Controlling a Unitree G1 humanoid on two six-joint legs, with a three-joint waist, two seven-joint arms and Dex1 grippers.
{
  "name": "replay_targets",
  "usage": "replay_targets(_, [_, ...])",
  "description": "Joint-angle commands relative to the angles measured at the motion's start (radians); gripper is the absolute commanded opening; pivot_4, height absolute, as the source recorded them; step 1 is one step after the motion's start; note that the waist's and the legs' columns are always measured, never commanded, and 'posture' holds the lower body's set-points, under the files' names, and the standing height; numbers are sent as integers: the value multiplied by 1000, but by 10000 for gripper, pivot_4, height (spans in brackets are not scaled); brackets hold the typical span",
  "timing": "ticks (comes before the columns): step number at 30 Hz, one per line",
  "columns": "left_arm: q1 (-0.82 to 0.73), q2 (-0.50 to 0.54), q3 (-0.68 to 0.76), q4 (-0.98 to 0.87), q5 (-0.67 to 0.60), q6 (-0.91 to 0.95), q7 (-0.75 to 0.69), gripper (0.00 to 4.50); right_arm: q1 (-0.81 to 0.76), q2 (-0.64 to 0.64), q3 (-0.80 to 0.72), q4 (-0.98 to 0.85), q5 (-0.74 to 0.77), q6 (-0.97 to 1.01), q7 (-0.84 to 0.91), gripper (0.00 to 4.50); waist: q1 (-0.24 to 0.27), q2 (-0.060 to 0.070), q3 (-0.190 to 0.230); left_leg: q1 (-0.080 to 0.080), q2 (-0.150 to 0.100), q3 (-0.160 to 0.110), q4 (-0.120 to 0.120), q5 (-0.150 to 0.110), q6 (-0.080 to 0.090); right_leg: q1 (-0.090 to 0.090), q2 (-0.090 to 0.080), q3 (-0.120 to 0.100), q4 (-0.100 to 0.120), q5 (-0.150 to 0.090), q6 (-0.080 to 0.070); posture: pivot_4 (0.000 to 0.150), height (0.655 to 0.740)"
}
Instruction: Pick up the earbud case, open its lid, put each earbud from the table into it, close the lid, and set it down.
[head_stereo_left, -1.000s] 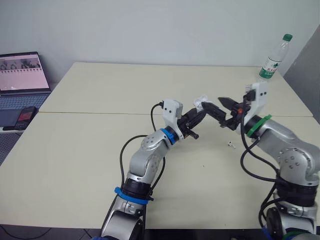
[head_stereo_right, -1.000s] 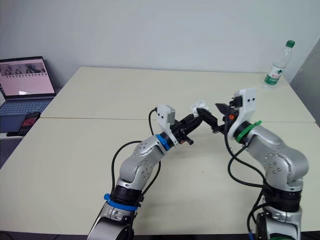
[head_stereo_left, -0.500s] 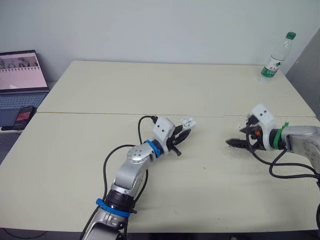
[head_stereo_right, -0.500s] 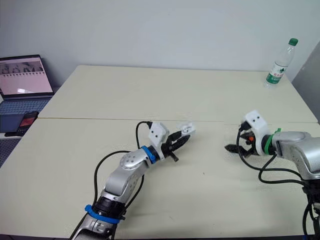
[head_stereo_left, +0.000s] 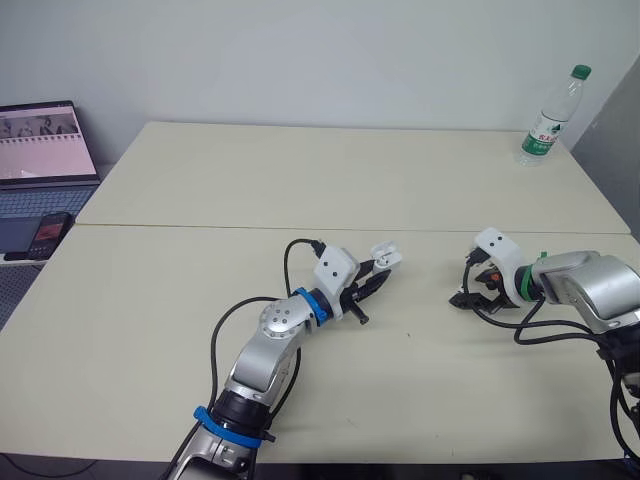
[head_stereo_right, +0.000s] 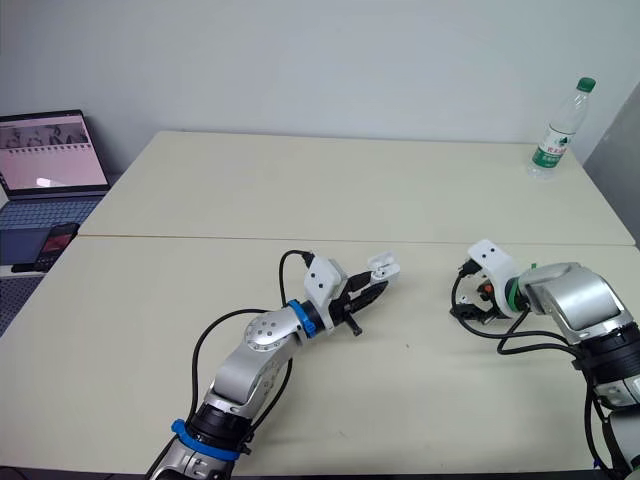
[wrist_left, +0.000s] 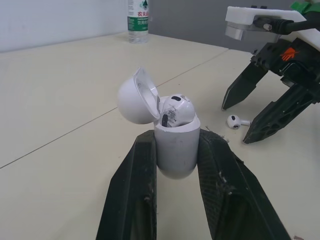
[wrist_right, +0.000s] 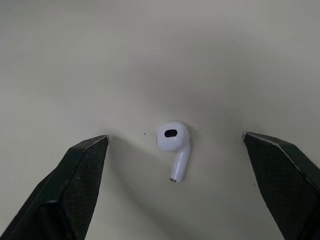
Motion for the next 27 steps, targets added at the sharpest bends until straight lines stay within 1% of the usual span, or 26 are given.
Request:
replay_targets(1, [-6, -6, 3, -47, 1, -14, 7, 7656, -23, 4, -4, 5, -27, -11, 23, 41240, 0, 0, 0, 0, 0, 0, 0, 0, 0, 0, 0, 0, 0, 0, 0, 1500, 7362])
replay_targets(3, [-6, -7, 4, -48, 0, -13, 8, 7656, -22, 11, -2, 3, -38, -15, 31, 35333, 0, 0, 0, 0, 0, 0, 0, 0, 0, 0, 0, 0, 0, 0, 0, 1500, 7362])
replay_targets(6, [-6, -11, 9, -49, -7, -11, 9, 7656, -14, 8, 7, -11, -51, -24, 47, 23860, 0, 0, 0, 0, 0, 0, 0, 0, 0, 0, 0, 0, 0, 0, 0, 1500, 7362])
replay_targets(7, [-5, -14, 12, -51, -13, -9, 9, 7656, -8, 3, 12, -19, -55, -28, 58, 20859, 0, 0, 0, 0, 0, 0, 0, 0, 0, 0, 0, 0, 0, 0, 0, 1500, 7362])
replay_targets(8, [-6, -16, 13, -54, -17, -6, 10, 7656, -3, 1, 13, -26, -58, -29, 66, 16369, 0, 0, 0, 0, 0, 0, 0, 0, 0, 0, 0, 0, 0, 0, 0, 1500, 7362])
replay_targets(9, [-7, -16, 14, -54, -19, -5, 9, 7656, 2, 2, 10, -31, -61, -28, 68, 13160, 0, 0, 0, 0, 0, 0, 0, 0, 0, 0, 0, 0, 0, 0, 0, 1500, 7362])
replay_targets(11, [-9, -15, 14, -53, -18, -4, 8, 7656, 14, -7, 9, -48, -70, -41, 80, 5357, 0, 0, 0, 0, 0, 0, 0, 0, 0, 0, 0, 0, 0, 0, 0, 1500, 7362])
replay_targets(12, [-9, -14, 15, -53, -17, -5, 8, 7656, 21, -13, 6, -59, -75, -60, 87, 4192, 0, 0, 0, 0, 0, 0, 0, 0, 0, 0, 0, 0, 1, 0, 0, 1500, 7362])
replay_targets(14, [-9, -14, 16, -53, -18, -4, 7, 7656, 35, -35, 5, -83, -83, -102, 115, 4226, 0, 0, 0, 0, 0, 0, 0, 0, 0, 0, 0, 0, 1, 0, 0, 1500, 7362])
replay_targets(17, [-6, -11, 16, -56, -19, -3, 5, 7656, 83, -120, 25, -140, -111, -224, 215, 4226, 0, 0, 0, 0, 0, 0, 0, 0, 0, 0, 0, -1, 1, 0, 0, 1500, 7362])
replay_targets(18, [-5, -11, 16, -57, -19, -3, 4, 7656, 111, -153, 23, -157, -116, -296, 262, 4226, 0, 0, 0, 0, 0, 0, 0, 0, 0, 0, 0, -1, 1, 0, 0, 1500, 7362])
replay_targets(20, [-4, -10, 16, -58, -20, -2, 3, 7656, 156, -210, 12, -172, -118, -363, 325, 4226, 0, 0, 0, 0, -1, -1, 0, 0, 0, 0, 0, -1, 0, 0, 0, 1500, 7362])
replay_targets(22, [-3, -9, 16, -58, -20, -1, 1, 7656, 221, -263, -17, -161, -118, -552, 423, 4226, 1, 0, 0, 1, 0, -1, 0, 0, 0, 1, 0, -1, 0, 0, 0, 1500, 7362])
replay_targets(24, [-3, -9, 16, -58, -21, -1, -1, 7656, 277, -284, -56, -138, -109, -736, 499, 4226, 1, 0, 0, 2, -1, -1, 0, 0, 0, 2, 0, -1, 0, 0, 0, 1500, 7362])
replay_targets(27, [-5, -14, 18, -65, -29, 9, -2, 7656, 334, -312, -79, -91, -128, -925, 586, 4226, -1, 0, 0, 3, 0, 0, 1, 0, 0, 3, 1, -2, 1, 0, 0, 1500, 7362])
